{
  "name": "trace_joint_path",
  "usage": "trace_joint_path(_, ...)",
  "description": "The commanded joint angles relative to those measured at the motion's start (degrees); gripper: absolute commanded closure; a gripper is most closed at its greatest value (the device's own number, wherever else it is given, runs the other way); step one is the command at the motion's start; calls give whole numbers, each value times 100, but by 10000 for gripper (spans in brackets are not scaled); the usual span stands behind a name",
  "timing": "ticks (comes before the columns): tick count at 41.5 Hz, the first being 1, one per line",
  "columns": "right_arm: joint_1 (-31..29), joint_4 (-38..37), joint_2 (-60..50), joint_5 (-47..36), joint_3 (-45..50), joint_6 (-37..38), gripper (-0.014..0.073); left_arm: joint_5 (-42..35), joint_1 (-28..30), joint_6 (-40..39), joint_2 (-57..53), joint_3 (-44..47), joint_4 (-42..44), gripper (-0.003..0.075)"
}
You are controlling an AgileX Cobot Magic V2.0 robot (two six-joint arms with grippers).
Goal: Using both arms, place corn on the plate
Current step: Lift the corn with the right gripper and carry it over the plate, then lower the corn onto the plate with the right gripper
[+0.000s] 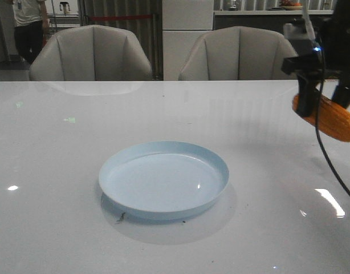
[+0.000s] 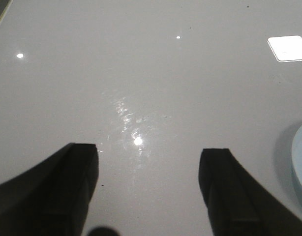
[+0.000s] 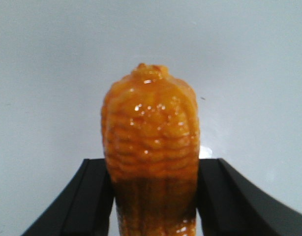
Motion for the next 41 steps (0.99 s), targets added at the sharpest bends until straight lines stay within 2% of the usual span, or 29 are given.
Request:
trace_joint_path(1, 349, 370, -326, 197, -545, -291, 242, -425, 13, -48, -62, -159, -27, 225)
trace_joint_path(18, 1909, 700, -319, -189, -848, -291, 242, -434, 13, -48, -62, -159, -27, 225)
trace_joint_path(30, 2368, 713, -209, -292, -848, -291, 242, -507, 13, -48, -62, -159, -36, 225)
trace_joint_path(41, 2555, 927, 428, -273, -848, -291, 242, -561, 13, -48, -62, -159, -36, 225)
